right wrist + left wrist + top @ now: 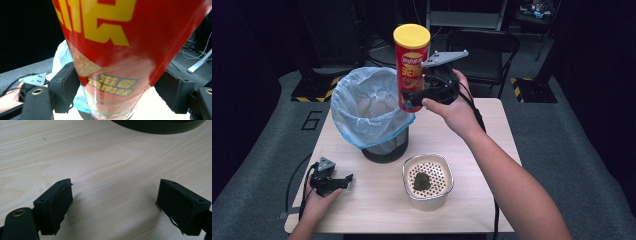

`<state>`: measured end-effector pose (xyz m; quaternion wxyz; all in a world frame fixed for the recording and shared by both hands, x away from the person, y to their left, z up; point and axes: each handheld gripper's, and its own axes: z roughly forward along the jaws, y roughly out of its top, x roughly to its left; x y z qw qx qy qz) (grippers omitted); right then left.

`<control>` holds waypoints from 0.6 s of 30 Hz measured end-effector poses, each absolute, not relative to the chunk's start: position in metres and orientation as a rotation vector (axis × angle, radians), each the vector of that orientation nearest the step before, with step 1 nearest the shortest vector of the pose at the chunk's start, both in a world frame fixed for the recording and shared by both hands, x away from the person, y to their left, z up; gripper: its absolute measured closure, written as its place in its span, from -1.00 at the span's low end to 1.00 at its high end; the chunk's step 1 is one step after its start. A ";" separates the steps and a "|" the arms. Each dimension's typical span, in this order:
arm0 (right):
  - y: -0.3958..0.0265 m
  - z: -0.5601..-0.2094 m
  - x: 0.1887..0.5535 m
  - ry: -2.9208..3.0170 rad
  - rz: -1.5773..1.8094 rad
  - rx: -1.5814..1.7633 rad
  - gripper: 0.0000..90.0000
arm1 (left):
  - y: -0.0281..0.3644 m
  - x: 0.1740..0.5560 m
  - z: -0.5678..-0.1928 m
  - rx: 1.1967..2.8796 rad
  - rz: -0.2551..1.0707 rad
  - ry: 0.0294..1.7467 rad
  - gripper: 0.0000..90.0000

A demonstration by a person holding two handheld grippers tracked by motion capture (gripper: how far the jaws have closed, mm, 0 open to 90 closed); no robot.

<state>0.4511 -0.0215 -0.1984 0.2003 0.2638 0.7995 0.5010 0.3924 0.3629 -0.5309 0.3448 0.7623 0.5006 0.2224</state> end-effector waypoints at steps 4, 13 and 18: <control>-0.011 -0.196 0.455 2.237 1.406 0.727 -0.48 | 0.363 0.392 -0.531 1.980 0.576 1.299 -0.71; 0.016 -0.200 0.467 2.245 1.403 0.715 -0.48 | 0.363 0.392 -0.530 1.987 0.558 1.303 -0.71; 0.031 -0.203 0.476 2.258 1.385 0.730 -0.48 | 0.364 0.392 -0.530 1.997 0.570 1.295 -0.71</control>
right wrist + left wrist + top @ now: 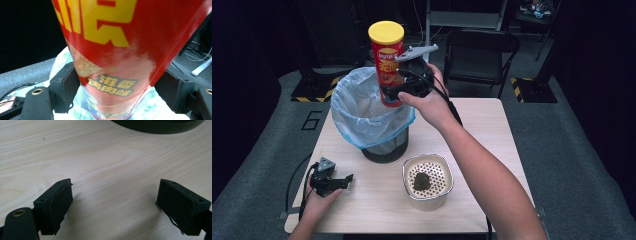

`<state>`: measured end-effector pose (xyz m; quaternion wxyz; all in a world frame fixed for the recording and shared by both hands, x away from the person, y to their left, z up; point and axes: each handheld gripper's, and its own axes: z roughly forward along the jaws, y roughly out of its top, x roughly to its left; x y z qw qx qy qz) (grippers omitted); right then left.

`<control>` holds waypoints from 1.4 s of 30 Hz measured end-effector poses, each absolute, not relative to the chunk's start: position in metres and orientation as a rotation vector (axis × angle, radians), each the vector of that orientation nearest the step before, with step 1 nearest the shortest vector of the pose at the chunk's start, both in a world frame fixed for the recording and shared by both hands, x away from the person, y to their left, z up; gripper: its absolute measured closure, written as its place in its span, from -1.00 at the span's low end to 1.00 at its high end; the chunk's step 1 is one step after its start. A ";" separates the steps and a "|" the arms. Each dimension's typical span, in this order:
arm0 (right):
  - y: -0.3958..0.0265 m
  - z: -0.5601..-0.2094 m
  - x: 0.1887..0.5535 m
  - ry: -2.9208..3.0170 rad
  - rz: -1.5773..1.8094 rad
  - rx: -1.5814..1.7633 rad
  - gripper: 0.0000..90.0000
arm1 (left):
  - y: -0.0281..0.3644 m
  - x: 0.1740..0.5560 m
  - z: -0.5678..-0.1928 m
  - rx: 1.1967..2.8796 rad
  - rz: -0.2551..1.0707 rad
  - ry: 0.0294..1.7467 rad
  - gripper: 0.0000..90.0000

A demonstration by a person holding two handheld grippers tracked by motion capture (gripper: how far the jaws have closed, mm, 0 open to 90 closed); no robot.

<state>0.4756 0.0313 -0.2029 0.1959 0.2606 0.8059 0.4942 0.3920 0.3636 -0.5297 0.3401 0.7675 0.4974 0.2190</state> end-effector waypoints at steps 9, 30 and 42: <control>0.059 -0.220 0.490 2.289 1.341 0.743 -0.48 | 0.363 0.392 -0.530 1.991 0.564 1.298 -0.71; 0.091 -0.249 0.503 2.326 1.290 0.754 -0.99 | 0.363 0.392 -0.530 1.988 0.557 1.297 -0.71; 0.030 -0.233 0.480 2.276 1.364 0.725 -0.62 | 0.362 0.392 -0.531 1.980 0.570 1.295 -0.71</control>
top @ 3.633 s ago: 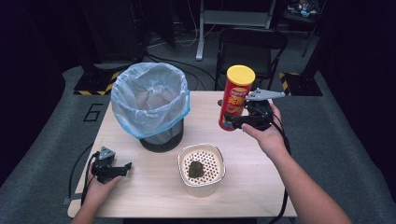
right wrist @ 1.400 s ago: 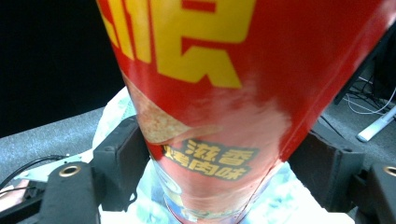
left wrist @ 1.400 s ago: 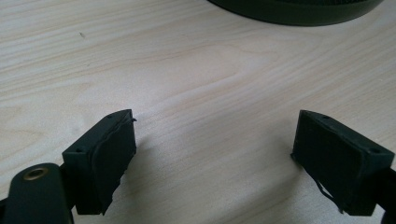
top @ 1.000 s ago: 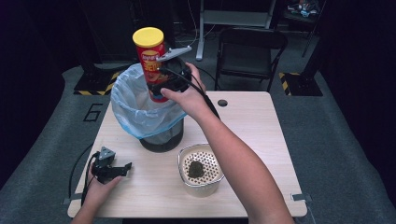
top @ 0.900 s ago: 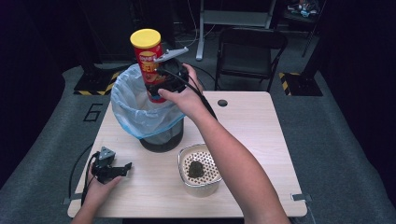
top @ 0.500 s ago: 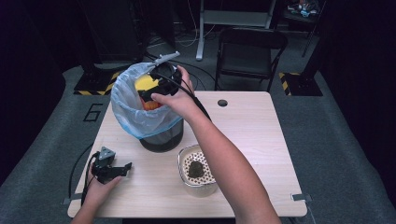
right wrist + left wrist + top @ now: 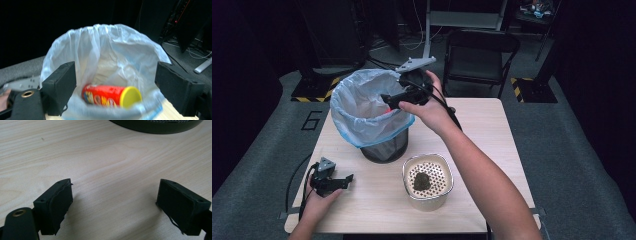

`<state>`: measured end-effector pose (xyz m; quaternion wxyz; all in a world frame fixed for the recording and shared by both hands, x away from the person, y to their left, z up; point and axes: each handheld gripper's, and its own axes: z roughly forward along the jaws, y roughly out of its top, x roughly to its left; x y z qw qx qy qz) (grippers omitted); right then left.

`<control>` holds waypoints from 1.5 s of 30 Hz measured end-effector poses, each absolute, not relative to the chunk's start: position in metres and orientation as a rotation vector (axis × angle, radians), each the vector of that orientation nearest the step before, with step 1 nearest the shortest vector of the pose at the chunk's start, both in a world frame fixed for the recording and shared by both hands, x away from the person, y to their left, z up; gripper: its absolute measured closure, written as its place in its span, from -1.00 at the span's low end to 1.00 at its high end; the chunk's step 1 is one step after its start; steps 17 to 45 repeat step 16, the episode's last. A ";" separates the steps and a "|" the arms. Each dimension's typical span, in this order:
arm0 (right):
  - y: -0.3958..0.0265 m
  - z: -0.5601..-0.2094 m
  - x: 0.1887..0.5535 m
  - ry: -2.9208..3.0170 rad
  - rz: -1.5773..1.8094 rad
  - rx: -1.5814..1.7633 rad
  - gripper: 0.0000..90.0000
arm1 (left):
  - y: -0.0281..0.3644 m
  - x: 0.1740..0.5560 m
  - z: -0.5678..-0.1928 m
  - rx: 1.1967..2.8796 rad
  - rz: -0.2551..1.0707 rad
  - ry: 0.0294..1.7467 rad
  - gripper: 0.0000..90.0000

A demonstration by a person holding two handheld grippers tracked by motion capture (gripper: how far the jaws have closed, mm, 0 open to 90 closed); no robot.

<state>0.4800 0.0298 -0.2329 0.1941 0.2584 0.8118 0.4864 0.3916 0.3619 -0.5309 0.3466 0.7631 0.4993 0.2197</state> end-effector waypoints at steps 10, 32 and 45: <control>-0.036 -0.253 0.463 2.258 1.365 0.740 -0.53 | 0.362 0.391 -0.531 1.985 0.564 1.298 -0.71; -0.079 -0.280 0.450 2.231 1.341 0.770 -0.53 | 0.361 0.391 -0.531 1.976 0.571 1.315 -0.71; -0.079 -0.280 0.450 2.231 1.341 0.770 -0.53 | 0.361 0.391 -0.531 1.976 0.571 1.315 -0.71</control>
